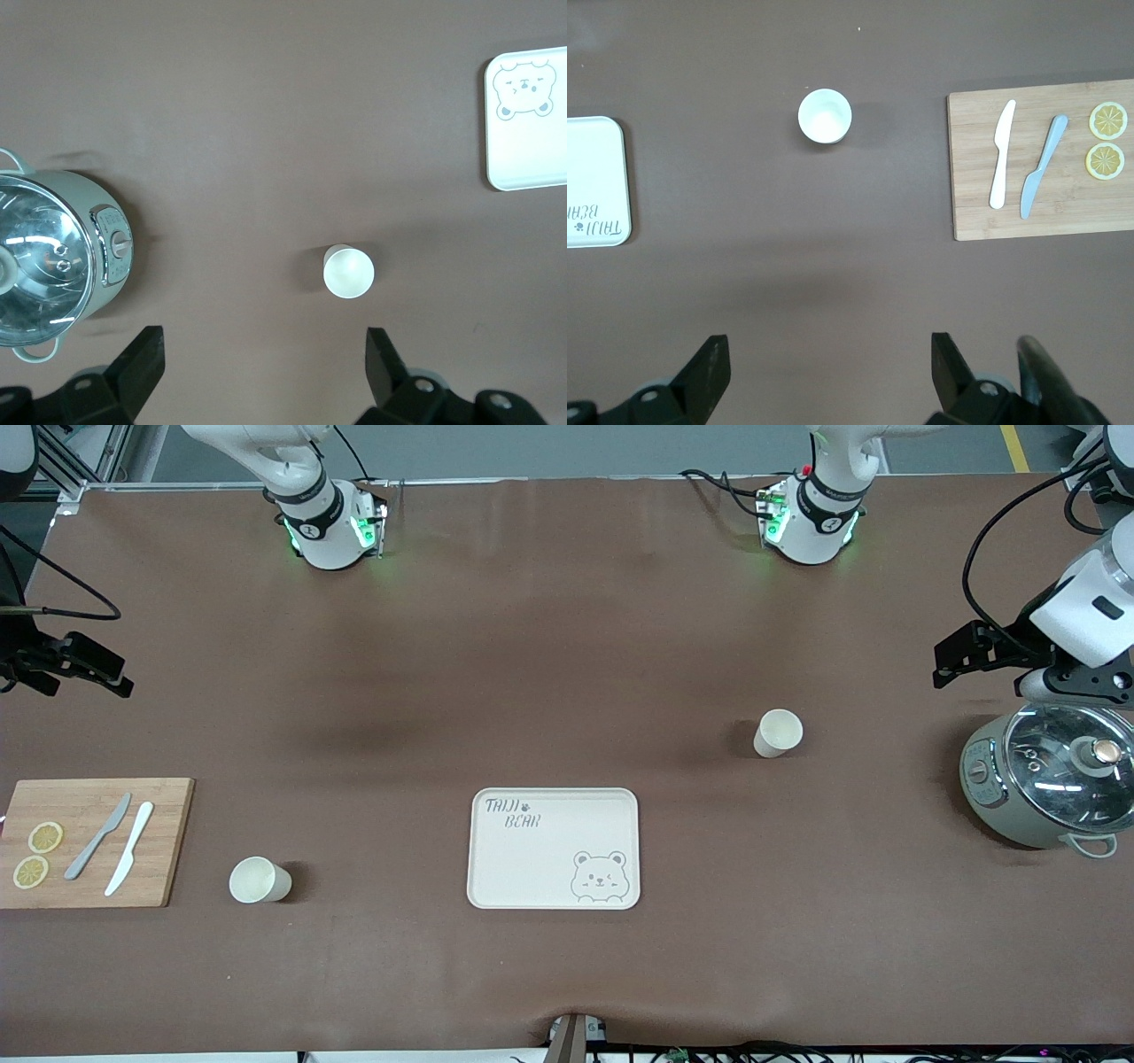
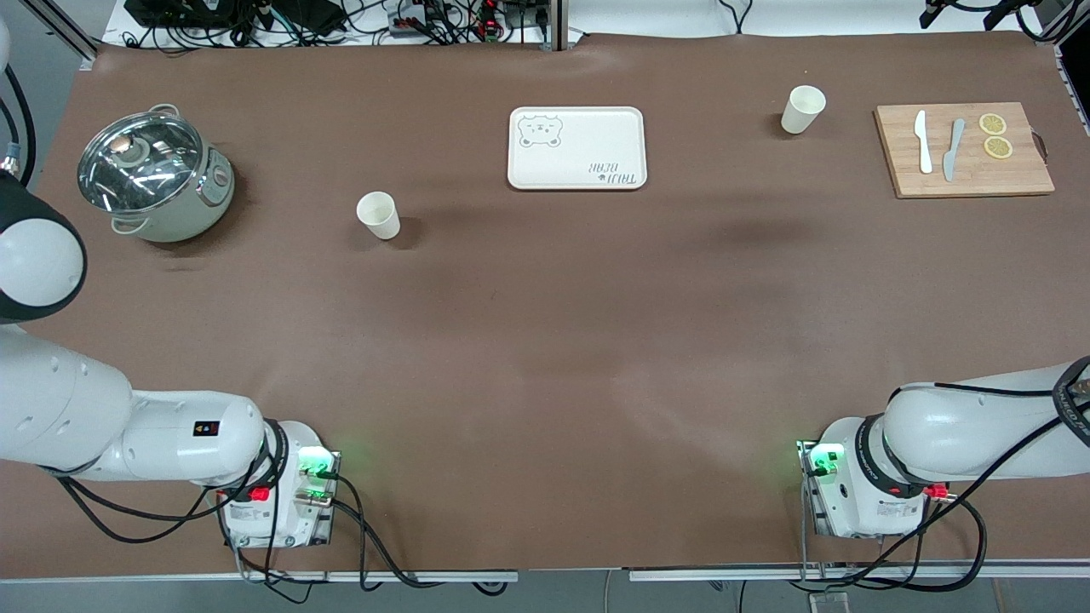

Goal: Place white IKEA cup upright on tray with both arms
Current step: 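Move the right gripper toward the board cup while the left gripper reaches the pot cup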

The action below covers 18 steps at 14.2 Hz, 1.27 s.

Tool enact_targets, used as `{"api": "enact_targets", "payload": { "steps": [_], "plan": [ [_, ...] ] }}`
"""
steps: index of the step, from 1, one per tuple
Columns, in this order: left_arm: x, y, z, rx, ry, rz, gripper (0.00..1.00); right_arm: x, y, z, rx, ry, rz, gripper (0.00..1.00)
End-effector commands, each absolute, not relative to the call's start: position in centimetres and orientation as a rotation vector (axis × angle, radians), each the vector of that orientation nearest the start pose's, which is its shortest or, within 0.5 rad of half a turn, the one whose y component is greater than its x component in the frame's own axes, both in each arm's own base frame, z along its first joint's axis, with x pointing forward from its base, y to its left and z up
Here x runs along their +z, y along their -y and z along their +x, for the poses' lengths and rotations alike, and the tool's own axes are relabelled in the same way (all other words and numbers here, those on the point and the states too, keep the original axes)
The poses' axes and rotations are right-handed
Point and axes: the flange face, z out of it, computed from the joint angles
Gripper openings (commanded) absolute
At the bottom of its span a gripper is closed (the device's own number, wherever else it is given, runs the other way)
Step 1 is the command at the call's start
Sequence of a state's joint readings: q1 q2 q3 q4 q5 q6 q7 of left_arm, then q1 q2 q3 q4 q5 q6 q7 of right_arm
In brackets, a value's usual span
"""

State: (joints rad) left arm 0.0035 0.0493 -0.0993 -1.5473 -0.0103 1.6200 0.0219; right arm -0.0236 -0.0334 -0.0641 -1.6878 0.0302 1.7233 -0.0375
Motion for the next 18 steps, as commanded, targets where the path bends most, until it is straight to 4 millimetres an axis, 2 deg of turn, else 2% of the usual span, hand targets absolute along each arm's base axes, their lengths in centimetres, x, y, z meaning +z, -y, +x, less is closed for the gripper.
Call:
{"api": "enact_targets", "payload": {
  "steps": [1,3,5,7,10,14,15,16,18],
  "plan": [
    [61.3,5.5,57.2,-0.033,-0.176,-3.158,1.0,61.1,4.4,55.8,-0.138,-0.086,-3.133,1.0],
    [61.2,5.9,57.2,-0.031,-0.214,-3.154,1.0,60.5,4.3,56.4,-0.123,-0.081,-3.133,1.0],
    [58.7,7.9,58.2,0.028,-0.238,-3.163,1.0,58.7,3.9,57.5,-0.093,-0.076,-3.126,1.0],
    [56.3,9.4,59.7,0.075,-0.167,-3.172,1.0,56.0,2.6,59.6,-0.071,-0.037,-3.125,1.0],
    [53.2,13.2,62.1,0.113,-0.201,-3.175,1.0,52.1,0.4,63.1,-0.056,0.002,-3.098,1.0],
    [48.9,17.5,63.7,0.059,-0.194,-3.187,1.0,45.5,-0.3,67.2,-0.064,0.0,-3.08,1.0],
    [46.7,18.4,63.7,0.099,-0.217,-3.174,1.0,44.0,-1.1,68.2,-0.082,0.016,-3.082,1.0],
    [44.6,18.4,63.2,0.095,-0.232,-3.148,1.0,42.5,-1.1,69.2,-0.103,0.015,-3.085,1.0],
    [41.0,18.1,60.8,-0.012,-0.244,-3.15,1.0,39.6,-1.2,71.0,-0.113,0.013,-3.087,1.0]
  ]
}}
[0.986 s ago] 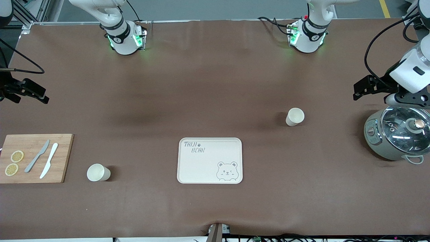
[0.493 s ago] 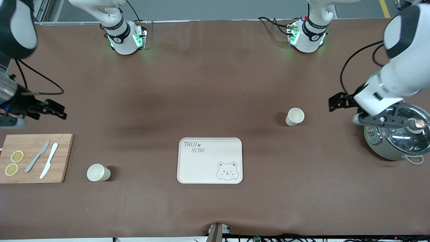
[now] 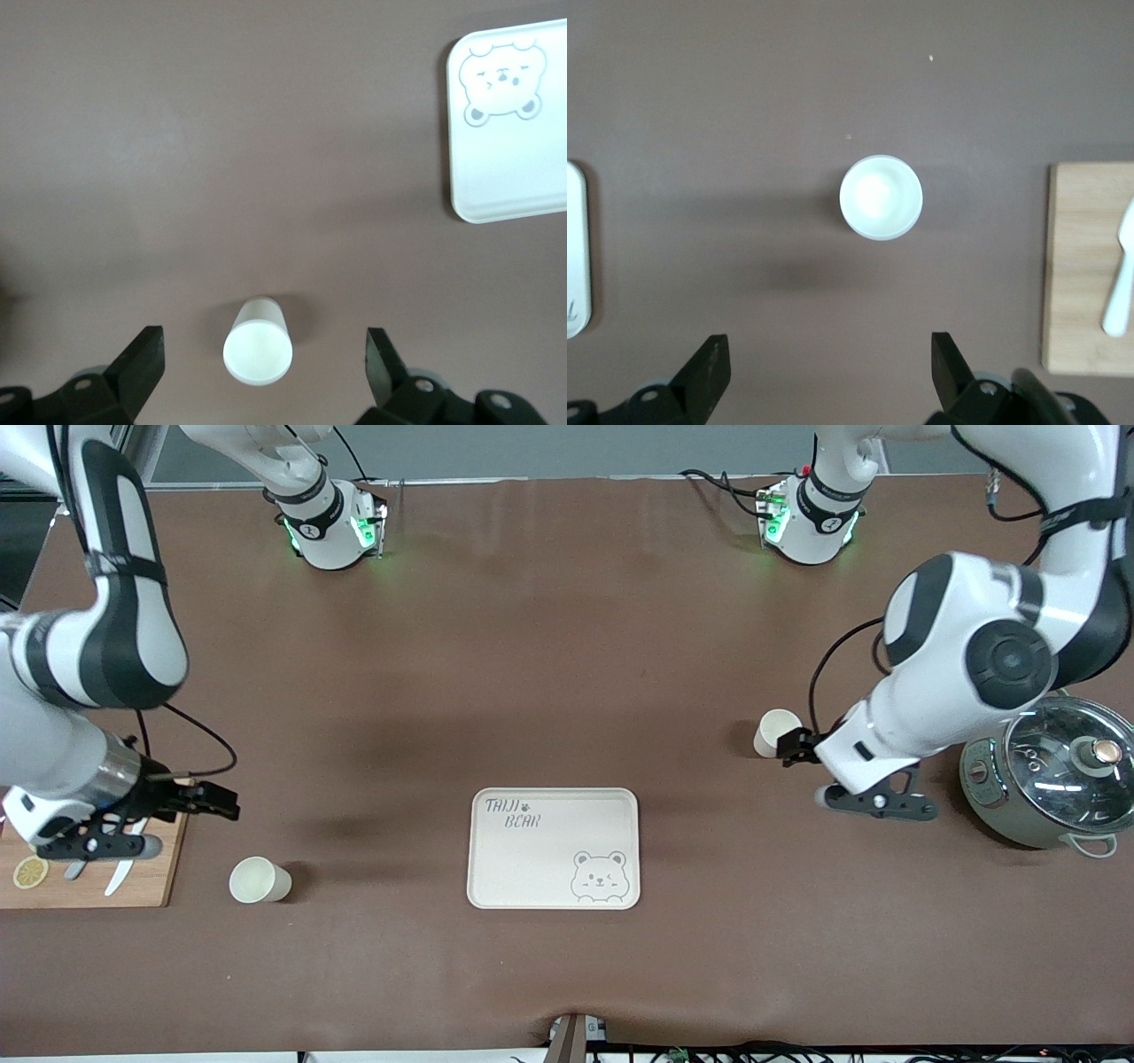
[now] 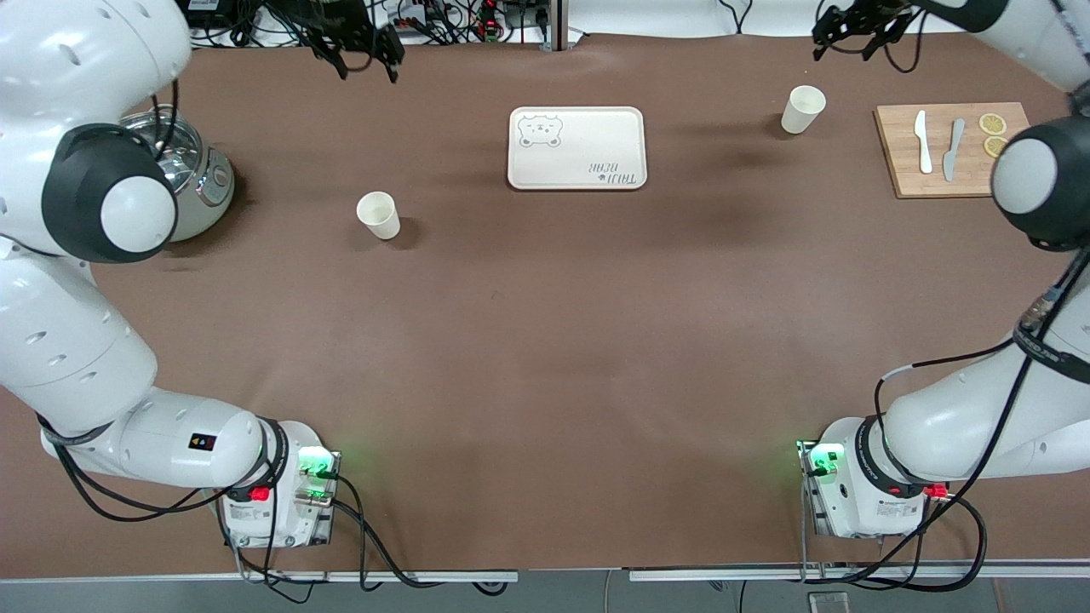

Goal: Place white IKEA cup upright on tray with both arms
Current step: 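Move the right gripper toward the board cup while the left gripper reaches the pot cup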

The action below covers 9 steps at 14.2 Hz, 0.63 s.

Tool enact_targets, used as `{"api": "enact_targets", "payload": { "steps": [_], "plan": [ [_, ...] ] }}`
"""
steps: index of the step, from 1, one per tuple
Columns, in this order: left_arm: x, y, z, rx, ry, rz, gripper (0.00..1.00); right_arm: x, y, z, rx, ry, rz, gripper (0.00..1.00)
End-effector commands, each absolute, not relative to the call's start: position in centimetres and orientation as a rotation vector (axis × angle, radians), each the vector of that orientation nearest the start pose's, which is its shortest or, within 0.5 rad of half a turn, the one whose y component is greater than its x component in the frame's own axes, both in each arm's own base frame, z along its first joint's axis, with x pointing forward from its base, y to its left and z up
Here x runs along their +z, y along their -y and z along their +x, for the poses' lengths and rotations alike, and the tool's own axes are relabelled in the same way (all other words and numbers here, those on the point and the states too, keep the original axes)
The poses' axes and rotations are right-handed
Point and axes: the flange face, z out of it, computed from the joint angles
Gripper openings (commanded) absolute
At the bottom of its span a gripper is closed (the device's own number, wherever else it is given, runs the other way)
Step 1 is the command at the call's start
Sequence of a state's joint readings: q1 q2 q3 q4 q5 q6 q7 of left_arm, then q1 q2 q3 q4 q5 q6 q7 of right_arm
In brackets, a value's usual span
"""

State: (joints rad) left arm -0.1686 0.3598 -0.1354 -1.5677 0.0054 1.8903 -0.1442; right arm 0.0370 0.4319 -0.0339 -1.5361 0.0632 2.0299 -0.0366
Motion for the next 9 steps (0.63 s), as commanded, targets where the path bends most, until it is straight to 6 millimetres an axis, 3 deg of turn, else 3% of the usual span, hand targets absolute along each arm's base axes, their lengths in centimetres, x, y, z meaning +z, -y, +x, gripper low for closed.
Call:
{"api": "enact_targets", "payload": {
  "steps": [1,3,7,9],
  "plan": [
    [39.0,17.7,59.5,-0.072,-0.243,-3.155,1.0,38.1,-1.6,71.9,-0.119,0.023,-3.085,1.0],
    [36.1,17.2,57.0,-0.129,-0.27,-3.153,1.0,34.7,-1.8,73.1,-0.164,0.027,-3.086,1.0],
    [32.9,15.6,53.2,-0.15,-0.327,-3.139,1.0,29.4,-2.3,73.9,-0.184,0.057,-3.095,1.0],
    [31.9,12.9,51.8,-0.185,-0.326,-3.131,1.0,26.9,-2.2,74.3,-0.213,0.057,-3.095,1.0]
  ]
}}
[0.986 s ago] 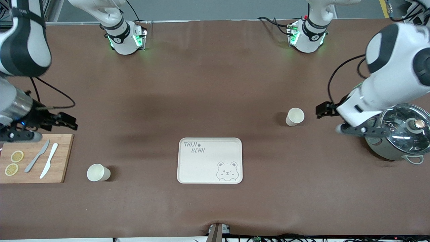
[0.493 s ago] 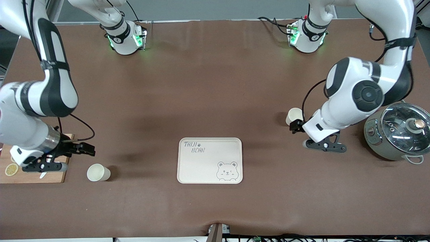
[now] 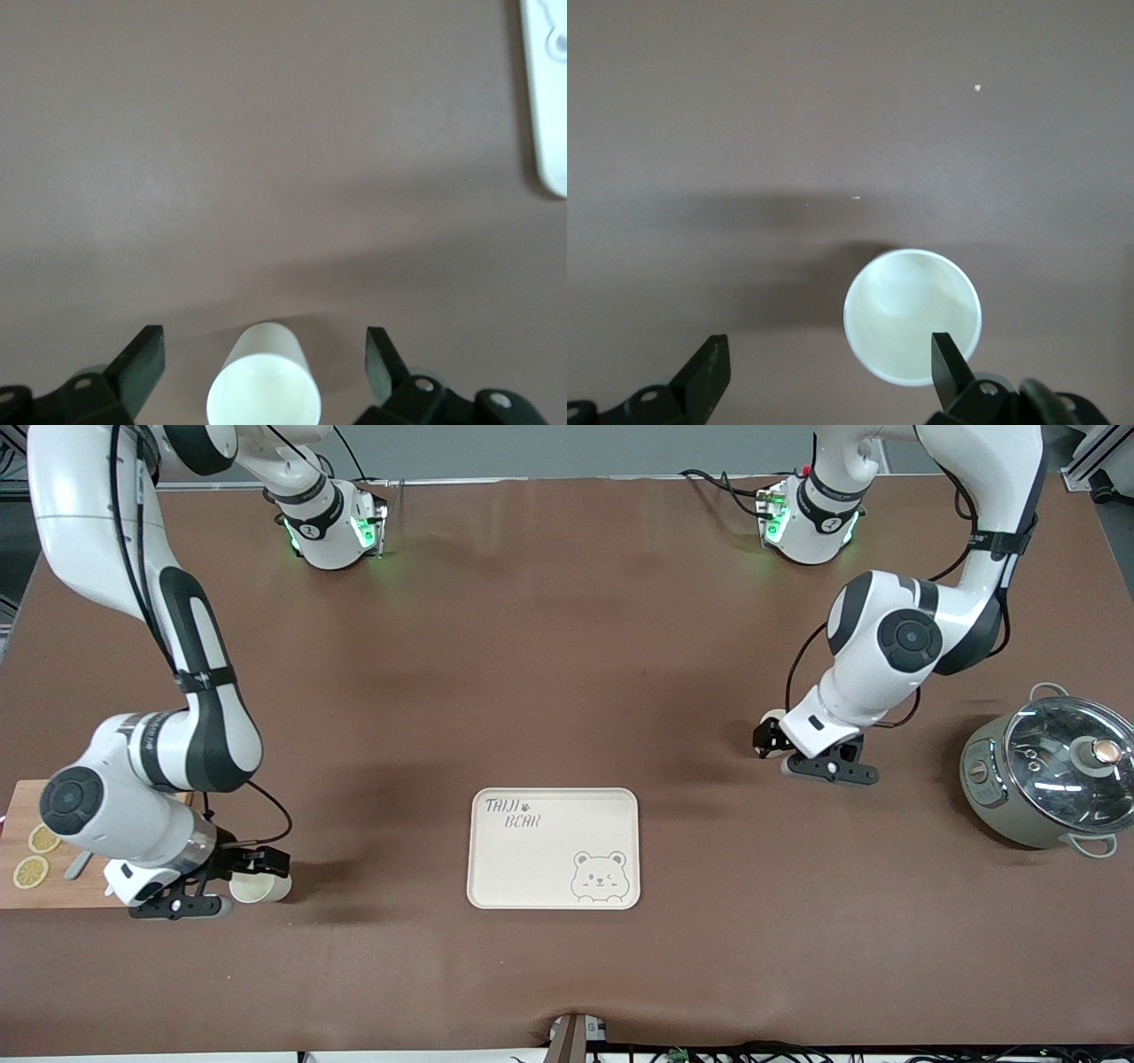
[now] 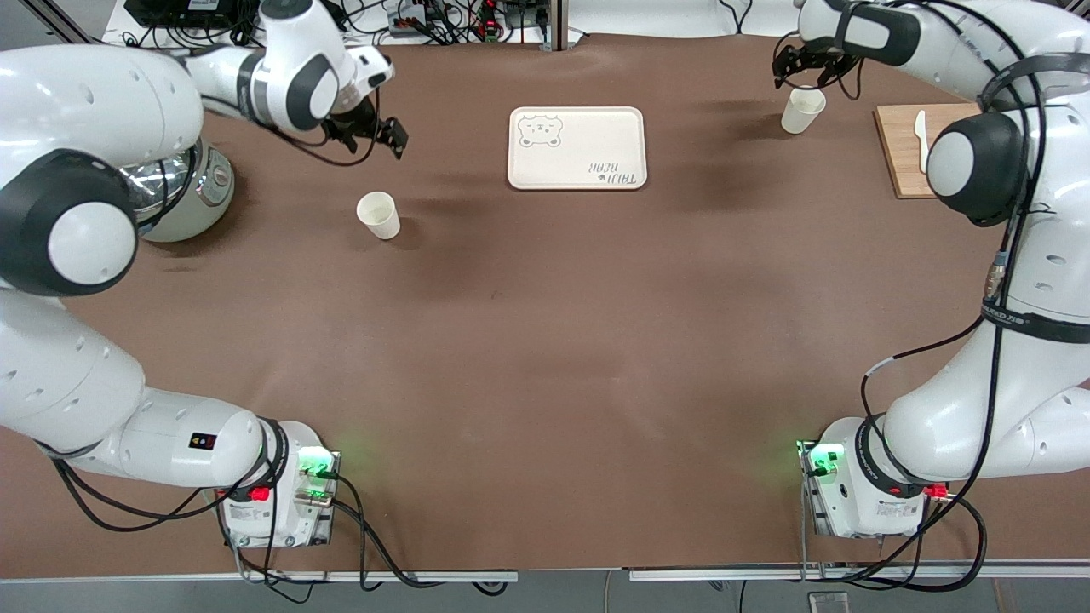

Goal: Place white IKEA cup upright on tray with both arms
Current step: 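Lower both grippers around the white cups and close them on the rims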

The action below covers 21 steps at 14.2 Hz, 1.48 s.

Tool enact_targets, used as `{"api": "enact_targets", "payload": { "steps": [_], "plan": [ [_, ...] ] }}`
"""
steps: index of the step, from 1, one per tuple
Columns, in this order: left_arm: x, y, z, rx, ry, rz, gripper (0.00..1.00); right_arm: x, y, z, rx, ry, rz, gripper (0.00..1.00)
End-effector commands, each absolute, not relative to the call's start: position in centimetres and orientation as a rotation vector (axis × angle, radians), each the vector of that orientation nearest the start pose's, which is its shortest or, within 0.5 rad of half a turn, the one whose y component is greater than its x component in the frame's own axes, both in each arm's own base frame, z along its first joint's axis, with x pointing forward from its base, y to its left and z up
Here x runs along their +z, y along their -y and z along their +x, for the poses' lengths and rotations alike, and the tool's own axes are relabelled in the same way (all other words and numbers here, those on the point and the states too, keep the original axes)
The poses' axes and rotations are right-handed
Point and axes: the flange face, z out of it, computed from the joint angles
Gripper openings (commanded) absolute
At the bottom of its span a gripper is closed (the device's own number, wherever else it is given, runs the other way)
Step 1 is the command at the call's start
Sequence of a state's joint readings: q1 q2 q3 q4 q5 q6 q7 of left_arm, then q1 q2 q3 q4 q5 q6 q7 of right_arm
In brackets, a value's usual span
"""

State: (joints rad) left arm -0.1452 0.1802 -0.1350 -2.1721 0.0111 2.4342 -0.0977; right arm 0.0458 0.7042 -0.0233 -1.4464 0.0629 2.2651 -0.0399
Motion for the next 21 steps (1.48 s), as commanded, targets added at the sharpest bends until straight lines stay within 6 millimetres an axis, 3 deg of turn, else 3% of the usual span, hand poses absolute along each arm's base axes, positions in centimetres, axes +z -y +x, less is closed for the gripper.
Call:
{"api": "enact_targets", "payload": {
  "steps": [1,4,6,8,10,16,21],
  "plan": [
    [31.2,12.6,51.0,-0.194,-0.356,-3.126,1.0,25.9,-2.3,74.5,-0.239,0.064,-3.096,1.0],
    [29.0,11.3,49.7,-0.247,-0.356,-3.127,1.0,24.7,-2.1,74.5,-0.256,0.167,-3.098,0.97],
    [27.6,11.3,49.2,-0.262,-0.357,-3.131,1.0,24.5,-2.1,74.4,-0.249,0.191,-3.099,0.53],
    [26.6,11.3,49.0,-0.281,-0.357,-3.134,1.0,24.5,-2.1,74.4,-0.247,0.189,-3.099,0.17],
    [25.5,11.3,49.0,-0.298,-0.357,-3.139,1.0,24.5,-2.1,74.4,-0.247,0.191,-3.098,0.0],
    [23.2,11.3,48.6,-0.322,-0.354,-3.148,1.0,25.3,-2.4,74.6,-0.26,0.18,-3.097,0.0],
    [22.5,11.1,48.0,-0.322,-0.352,-3.149,1.0,28.2,-6.8,75.1,-0.199,0.131,-3.094,0.0]
  ]
}}
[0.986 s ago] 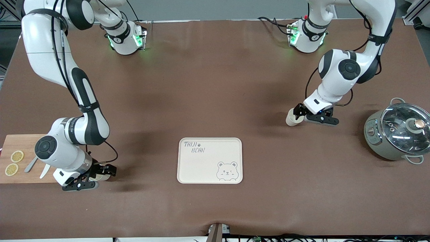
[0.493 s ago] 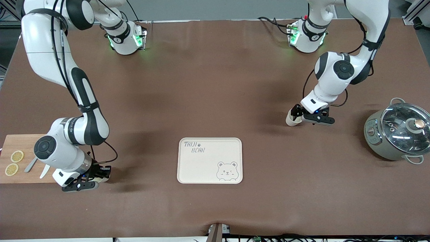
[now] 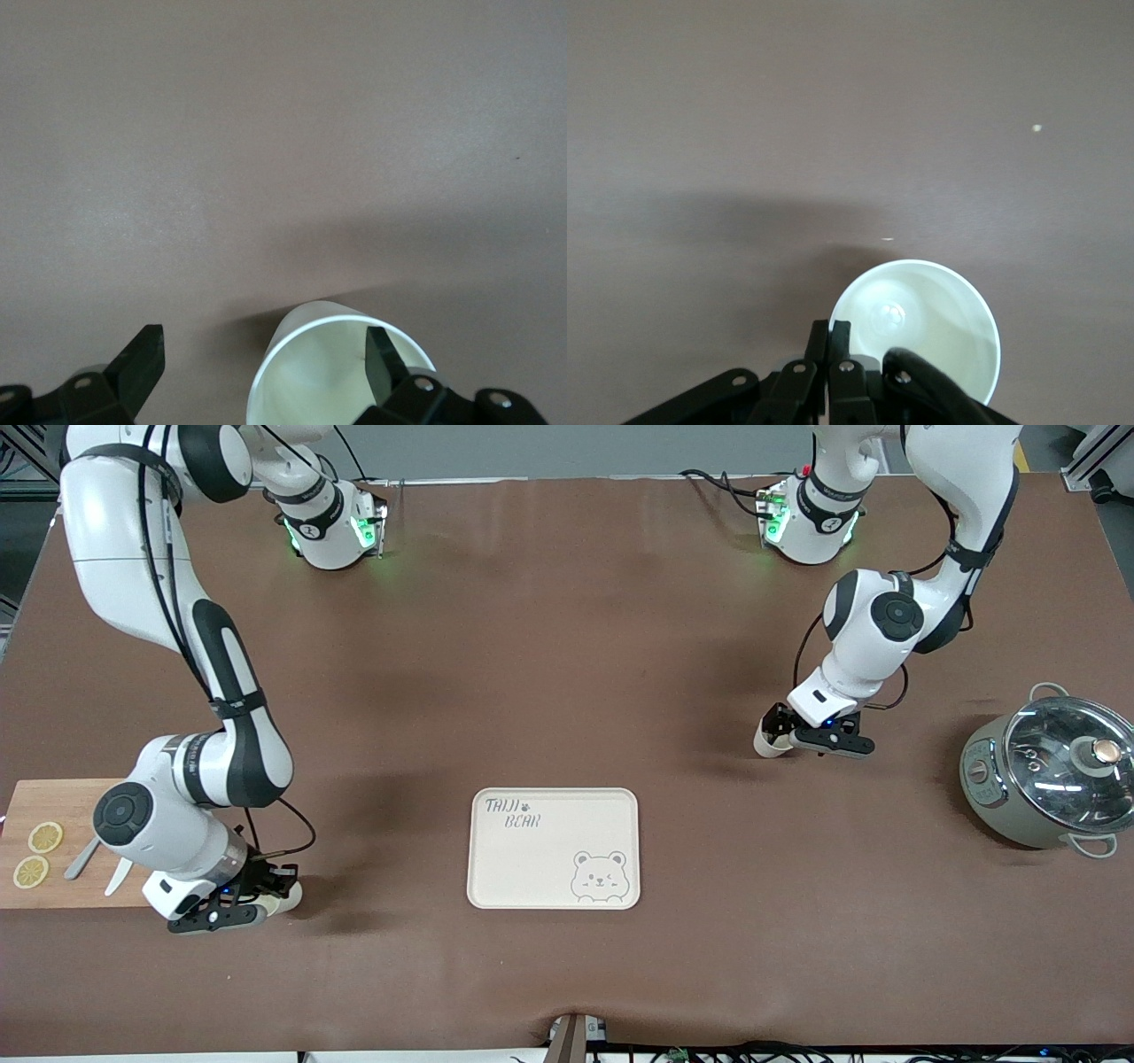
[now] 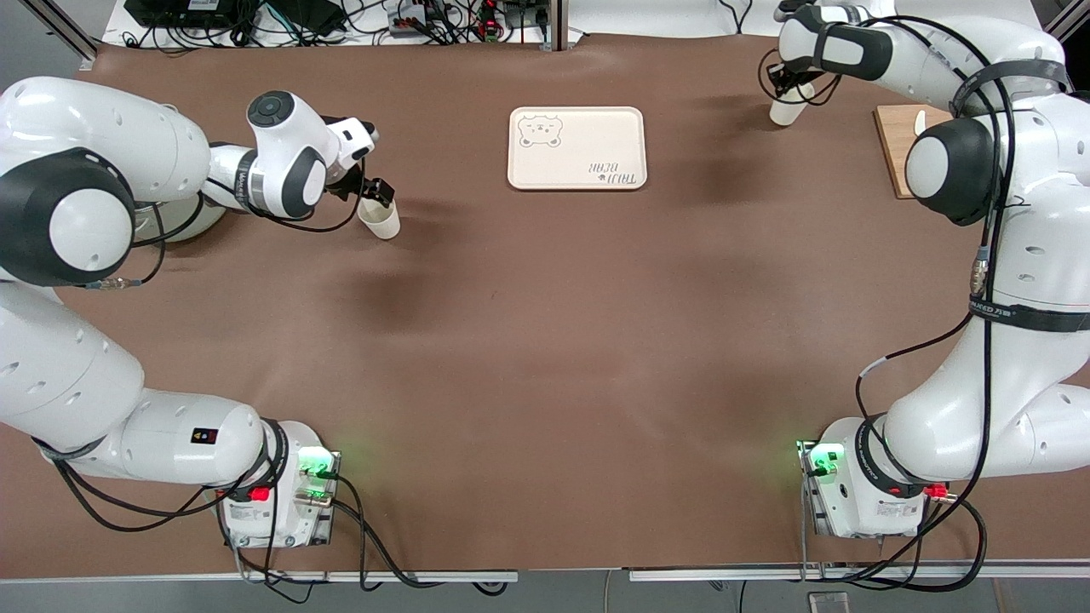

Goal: Place white IKEA cup upright on tray with both arms
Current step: 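Lower both grippers around the white cups and close them on the rims, then lift both cups and carry them over the bear tray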

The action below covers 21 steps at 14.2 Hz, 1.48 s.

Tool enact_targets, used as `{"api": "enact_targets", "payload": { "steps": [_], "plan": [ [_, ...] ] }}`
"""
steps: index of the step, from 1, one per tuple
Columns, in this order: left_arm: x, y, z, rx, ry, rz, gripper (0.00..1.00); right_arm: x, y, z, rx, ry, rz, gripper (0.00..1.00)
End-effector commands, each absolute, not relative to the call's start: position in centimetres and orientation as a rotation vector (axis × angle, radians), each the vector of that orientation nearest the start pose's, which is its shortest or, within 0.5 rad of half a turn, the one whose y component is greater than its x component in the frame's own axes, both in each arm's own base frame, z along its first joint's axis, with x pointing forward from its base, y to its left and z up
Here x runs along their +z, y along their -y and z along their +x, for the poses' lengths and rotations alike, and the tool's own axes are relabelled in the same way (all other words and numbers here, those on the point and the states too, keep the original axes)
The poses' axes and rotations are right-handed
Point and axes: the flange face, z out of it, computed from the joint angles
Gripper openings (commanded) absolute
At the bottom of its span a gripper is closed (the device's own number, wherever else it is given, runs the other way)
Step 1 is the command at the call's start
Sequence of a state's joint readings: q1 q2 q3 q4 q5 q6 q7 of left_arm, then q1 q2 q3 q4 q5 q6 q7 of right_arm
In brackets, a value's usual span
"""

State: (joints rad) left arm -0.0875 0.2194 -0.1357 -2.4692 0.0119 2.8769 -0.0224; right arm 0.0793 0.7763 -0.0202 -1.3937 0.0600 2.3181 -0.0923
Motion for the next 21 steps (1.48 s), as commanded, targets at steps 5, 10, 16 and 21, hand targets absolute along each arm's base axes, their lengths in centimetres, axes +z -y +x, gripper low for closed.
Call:
{"api": "enact_targets", "payload": {
  "steps": [5,10,16,21],
  "plan": [
    [21.8,11.4,48.1,-0.294,-0.303,-3.163,0.0,31.7,-16.8,74.5,-0.19,-0.045,-3.076,0.0],
    [22.6,11.8,49.1,-0.333,-0.302,-3.164,0.0,34.2,-27.2,74.0,-0.311,-0.103,-3.017,0.0],
    [29.1,15.9,55.4,-0.221,-0.246,-3.174,0.0,28.2,-38.5,70.4,-0.35,-0.279,-3.082,0.0],
    [35.3,26.9,62.7,-0.084,-0.043,-3.204,0.0,26.8,-42.6,67.9,-0.368,-0.396,-3.09,0.0]
  ]
}}
